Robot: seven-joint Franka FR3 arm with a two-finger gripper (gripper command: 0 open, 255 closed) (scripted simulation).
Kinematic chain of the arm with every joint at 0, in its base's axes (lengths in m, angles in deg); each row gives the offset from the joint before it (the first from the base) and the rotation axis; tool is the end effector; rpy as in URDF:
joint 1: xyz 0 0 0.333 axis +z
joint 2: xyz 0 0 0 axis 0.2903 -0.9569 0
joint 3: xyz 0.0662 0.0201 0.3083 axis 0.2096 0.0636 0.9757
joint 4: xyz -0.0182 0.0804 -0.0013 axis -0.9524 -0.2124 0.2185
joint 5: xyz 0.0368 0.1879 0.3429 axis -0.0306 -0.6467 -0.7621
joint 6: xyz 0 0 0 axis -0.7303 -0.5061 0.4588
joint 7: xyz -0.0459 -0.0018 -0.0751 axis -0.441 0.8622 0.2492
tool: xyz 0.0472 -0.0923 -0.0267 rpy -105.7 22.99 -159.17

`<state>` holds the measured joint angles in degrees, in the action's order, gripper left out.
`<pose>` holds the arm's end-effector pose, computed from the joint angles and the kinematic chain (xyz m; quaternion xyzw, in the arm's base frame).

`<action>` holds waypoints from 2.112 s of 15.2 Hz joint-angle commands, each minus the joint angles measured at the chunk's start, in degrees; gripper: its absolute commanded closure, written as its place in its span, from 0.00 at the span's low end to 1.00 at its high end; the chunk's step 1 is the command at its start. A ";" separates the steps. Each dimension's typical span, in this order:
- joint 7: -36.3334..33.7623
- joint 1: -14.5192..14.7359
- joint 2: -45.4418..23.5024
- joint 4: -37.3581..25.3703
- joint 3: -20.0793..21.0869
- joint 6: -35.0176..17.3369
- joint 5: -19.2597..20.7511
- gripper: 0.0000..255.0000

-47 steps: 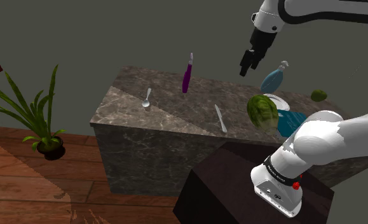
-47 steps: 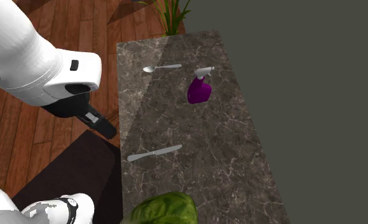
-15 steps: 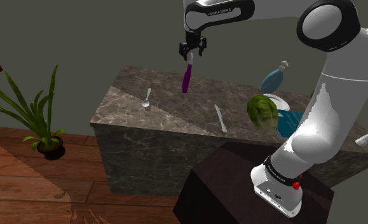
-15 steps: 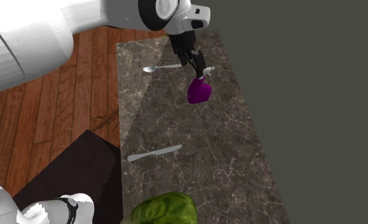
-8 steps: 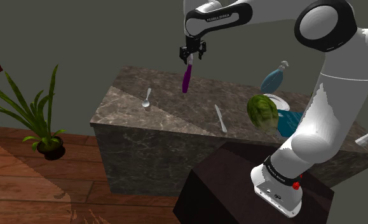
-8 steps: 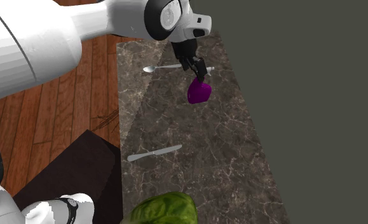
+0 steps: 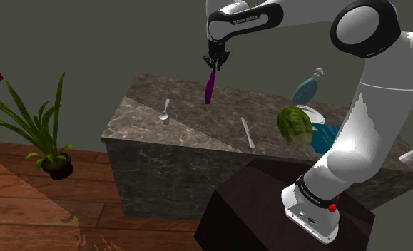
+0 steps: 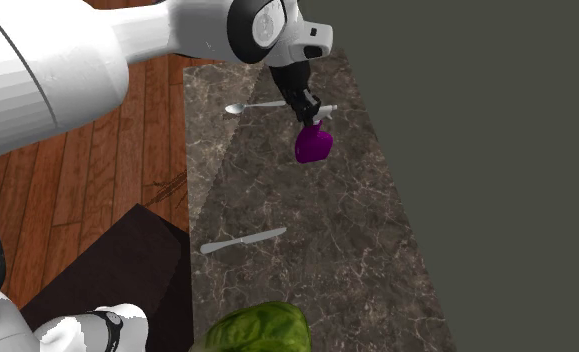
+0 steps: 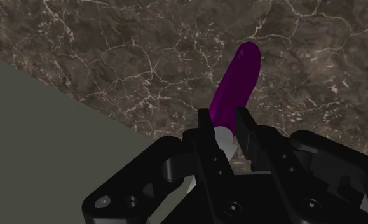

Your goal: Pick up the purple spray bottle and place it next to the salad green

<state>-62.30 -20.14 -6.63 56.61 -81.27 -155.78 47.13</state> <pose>0.6561 -0.0146 0.4221 0.9790 -0.1262 0.0316 0.1572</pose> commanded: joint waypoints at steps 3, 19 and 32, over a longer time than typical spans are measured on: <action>0.00 0.00 0.00 0.01 0.00 0.00 0.00 1.00; 2.93 0.26 1.68 -7.43 0.29 8.68 -1.16 1.00; 5.85 0.81 1.06 -18.16 0.42 18.39 -1.66 1.00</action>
<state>-56.63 -19.44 -5.45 39.46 -80.88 -138.29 45.47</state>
